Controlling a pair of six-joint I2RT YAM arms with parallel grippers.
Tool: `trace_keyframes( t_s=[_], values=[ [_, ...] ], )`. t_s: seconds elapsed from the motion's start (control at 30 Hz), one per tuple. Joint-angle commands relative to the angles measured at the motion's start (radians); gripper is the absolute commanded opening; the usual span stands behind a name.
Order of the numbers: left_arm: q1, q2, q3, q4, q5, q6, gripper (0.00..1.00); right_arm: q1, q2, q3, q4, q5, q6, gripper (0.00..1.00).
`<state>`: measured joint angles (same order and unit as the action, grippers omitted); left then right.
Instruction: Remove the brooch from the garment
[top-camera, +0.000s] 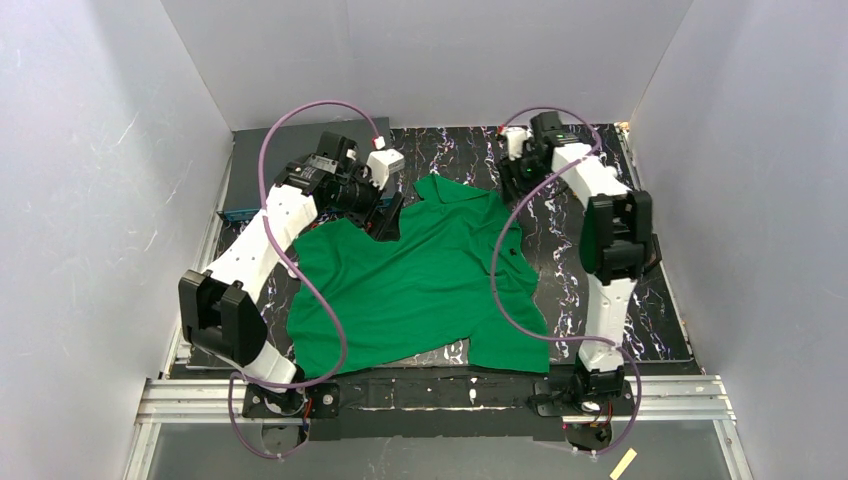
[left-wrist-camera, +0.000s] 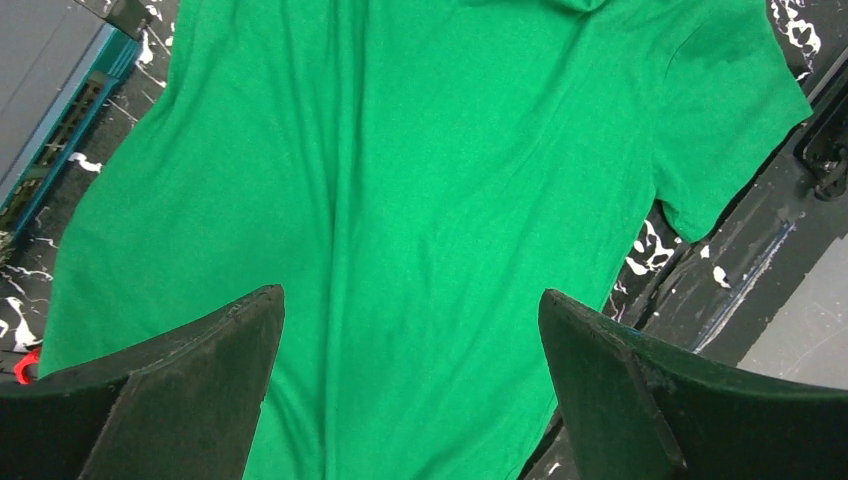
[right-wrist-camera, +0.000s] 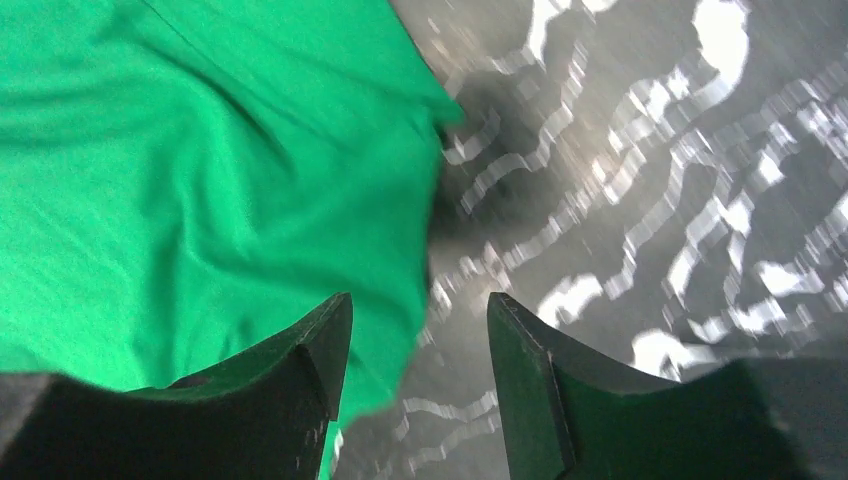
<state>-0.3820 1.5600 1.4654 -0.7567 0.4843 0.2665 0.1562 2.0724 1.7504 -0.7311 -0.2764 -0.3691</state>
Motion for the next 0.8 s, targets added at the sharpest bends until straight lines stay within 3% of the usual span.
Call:
trace_keyframes(
  t_s=[0.0, 0.23, 0.37, 0.47, 0.67, 0.7, 0.77],
  values=[
    [0.022, -0.040, 0.007, -0.023, 0.017, 0.054, 0.98, 0.062, 0.113, 0.130, 0.026, -0.065, 0.067, 0.61],
    [0.027, -0.037, 0.023, -0.040, 0.003, 0.075, 0.98, 0.082, 0.292, 0.290, 0.016, -0.059, 0.079, 0.58],
    [0.029, -0.043, 0.007, -0.040, -0.018, 0.083, 0.98, 0.089, 0.338, 0.309, -0.002, -0.050, 0.073, 0.31],
    [0.034, -0.040, 0.000, -0.037, -0.033, 0.086, 0.98, 0.088, 0.371, 0.361, -0.026, 0.047, 0.045, 0.02],
    [0.052, -0.011, 0.007, -0.019, -0.063, 0.075, 0.98, 0.066, 0.393, 0.397, 0.018, 0.268, -0.003, 0.01],
    [0.055, -0.006, 0.008, -0.016, -0.067, 0.074, 0.98, 0.067, 0.391, 0.396, 0.019, 0.270, -0.014, 0.08],
    [0.054, 0.007, 0.013, -0.012, -0.071, 0.077, 0.98, 0.068, 0.386, 0.408, 0.006, 0.229, -0.036, 0.44]
  ],
)
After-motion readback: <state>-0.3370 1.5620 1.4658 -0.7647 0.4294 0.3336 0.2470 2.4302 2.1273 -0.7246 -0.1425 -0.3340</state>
